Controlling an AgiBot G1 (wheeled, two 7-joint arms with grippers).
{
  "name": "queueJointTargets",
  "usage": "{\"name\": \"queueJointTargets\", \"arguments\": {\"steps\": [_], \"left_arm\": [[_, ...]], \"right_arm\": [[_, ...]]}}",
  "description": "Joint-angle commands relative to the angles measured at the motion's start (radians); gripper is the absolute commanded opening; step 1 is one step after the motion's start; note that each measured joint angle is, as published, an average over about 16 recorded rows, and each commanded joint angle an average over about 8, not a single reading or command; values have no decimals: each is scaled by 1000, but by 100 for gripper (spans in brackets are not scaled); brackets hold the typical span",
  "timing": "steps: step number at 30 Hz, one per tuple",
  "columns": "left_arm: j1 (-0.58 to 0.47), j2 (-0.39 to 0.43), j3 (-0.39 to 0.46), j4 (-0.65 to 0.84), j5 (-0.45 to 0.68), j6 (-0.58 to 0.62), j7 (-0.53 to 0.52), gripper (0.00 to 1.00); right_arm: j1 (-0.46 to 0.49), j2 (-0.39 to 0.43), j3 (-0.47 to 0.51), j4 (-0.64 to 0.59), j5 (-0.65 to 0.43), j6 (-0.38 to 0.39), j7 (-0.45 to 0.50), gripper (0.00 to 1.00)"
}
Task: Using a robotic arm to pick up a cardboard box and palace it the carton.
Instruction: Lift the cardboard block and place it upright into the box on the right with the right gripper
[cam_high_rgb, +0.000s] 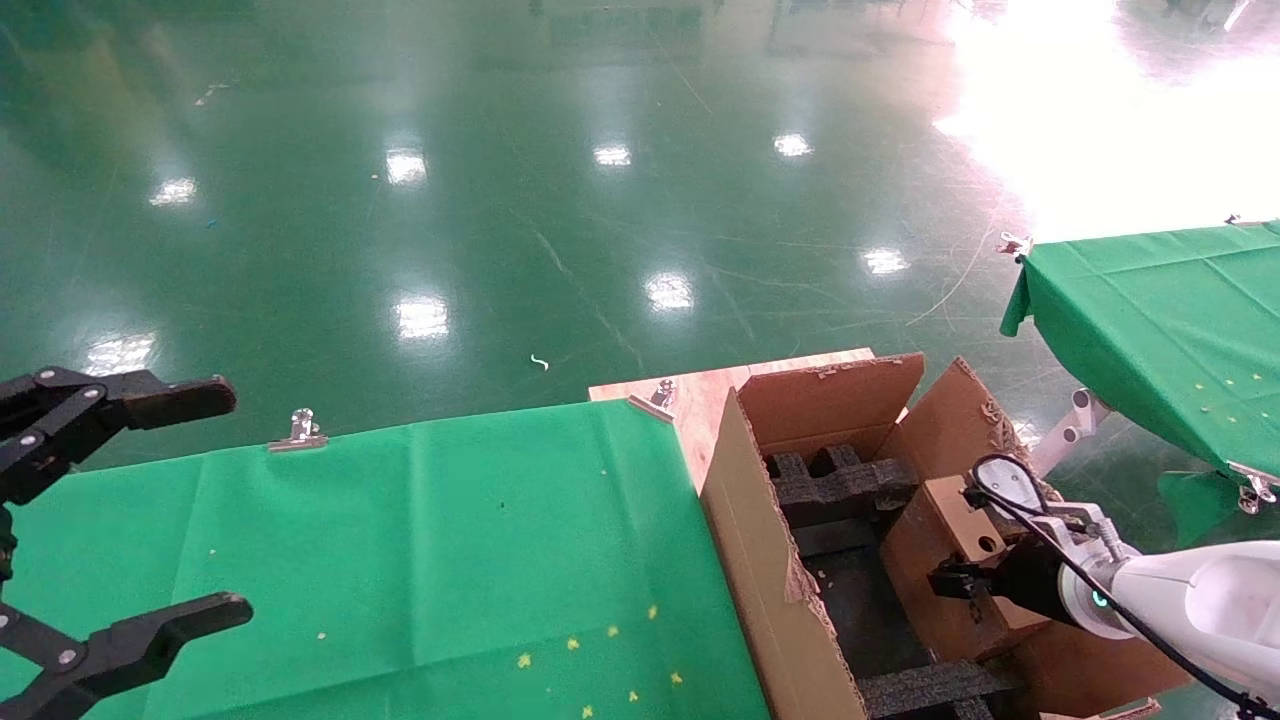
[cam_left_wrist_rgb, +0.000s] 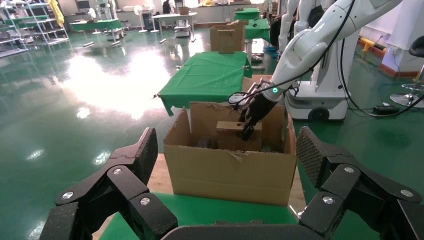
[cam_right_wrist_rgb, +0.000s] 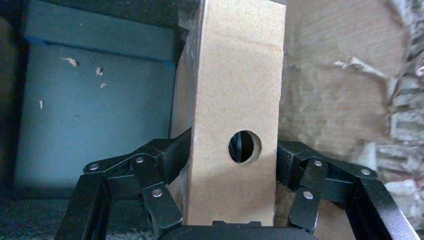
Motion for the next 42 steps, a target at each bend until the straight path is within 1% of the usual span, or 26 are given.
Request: {"name": "queueJointTargets", "arguments": {"steps": [1,2,3,9,10,11,28,36,42], "left_arm": [[0,0,0,0,0,0,0,100],[0,0,0,0,0,0,0,100],[0,0,0,0,0,0,0,100],[0,0,0,0,0,0,0,100],[0,0,0,0,0,0,0,100],[0,0,0,0,0,0,0,100],[0,0,0,0,0,0,0,100],[0,0,0,0,-1,0,0,100],[0,0,0,0,-1,0,0,100]], "right_arm": [[-7,-3,1,-1,-5,0,12,0],[-8,-4,1,-1,-6,0,15,1],[-10,-5,2,-1,-8,1,18,6],[-17,-11,4,-1,-12,2,28,81],[-18,-11,4,-1,-13,2,29,93],[-18,-12,4,-1,-12,2,29,100],[-9,-13,4,-23,0,14,15,100],[19,-2,15,-21,9,23,0,100],[60,4,39,-11,24,50,-13,100]]}}
